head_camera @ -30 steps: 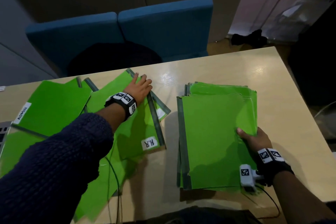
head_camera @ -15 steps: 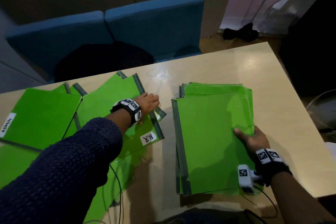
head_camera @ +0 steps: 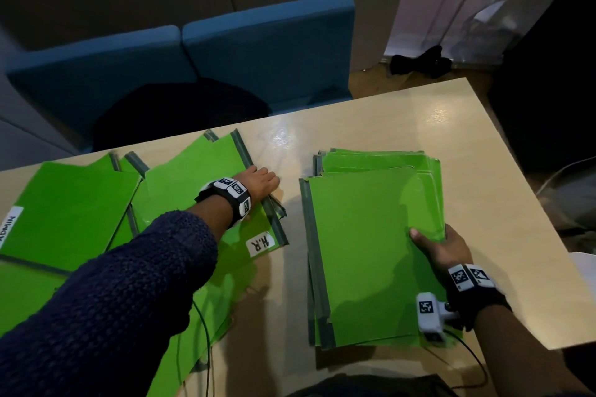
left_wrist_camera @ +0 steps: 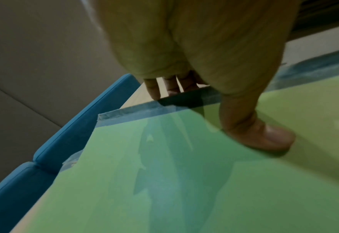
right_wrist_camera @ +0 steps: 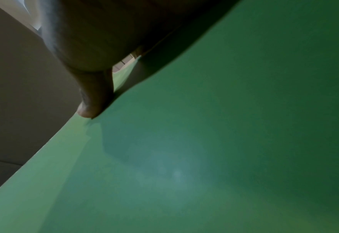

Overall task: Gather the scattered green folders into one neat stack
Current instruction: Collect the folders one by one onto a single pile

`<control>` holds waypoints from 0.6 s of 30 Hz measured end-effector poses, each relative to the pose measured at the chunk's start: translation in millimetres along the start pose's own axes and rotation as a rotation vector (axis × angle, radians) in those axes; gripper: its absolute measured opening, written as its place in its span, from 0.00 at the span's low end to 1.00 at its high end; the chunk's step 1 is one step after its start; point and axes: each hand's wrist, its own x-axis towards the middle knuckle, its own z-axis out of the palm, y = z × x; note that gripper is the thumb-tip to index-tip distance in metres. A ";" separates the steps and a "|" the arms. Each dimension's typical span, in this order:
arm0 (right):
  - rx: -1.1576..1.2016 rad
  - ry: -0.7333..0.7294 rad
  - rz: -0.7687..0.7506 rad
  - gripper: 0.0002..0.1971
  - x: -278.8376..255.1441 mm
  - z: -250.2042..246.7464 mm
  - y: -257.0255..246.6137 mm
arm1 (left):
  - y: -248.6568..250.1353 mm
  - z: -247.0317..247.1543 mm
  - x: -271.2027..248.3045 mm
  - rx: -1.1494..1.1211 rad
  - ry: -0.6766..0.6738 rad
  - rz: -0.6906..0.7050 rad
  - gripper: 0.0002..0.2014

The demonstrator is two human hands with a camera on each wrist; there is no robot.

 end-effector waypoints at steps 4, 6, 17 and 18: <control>0.022 0.006 -0.006 0.36 1.5 -0.2 2.8 | -5.5 -6.6 -0.5 0.089 -0.063 0.050 0.43; 0.033 0.008 0.005 0.40 1.9 -0.4 3.3 | -10.7 -20.9 -0.5 0.120 -0.102 0.082 0.40; 0.118 0.003 0.061 0.26 2.2 -0.4 -5.8 | -88.5 -146.0 -87.5 -0.848 0.424 -0.145 0.15; 0.132 0.013 0.064 0.25 1.5 -0.9 -6.0 | -89.0 -150.3 -91.8 -0.993 0.486 -0.173 0.15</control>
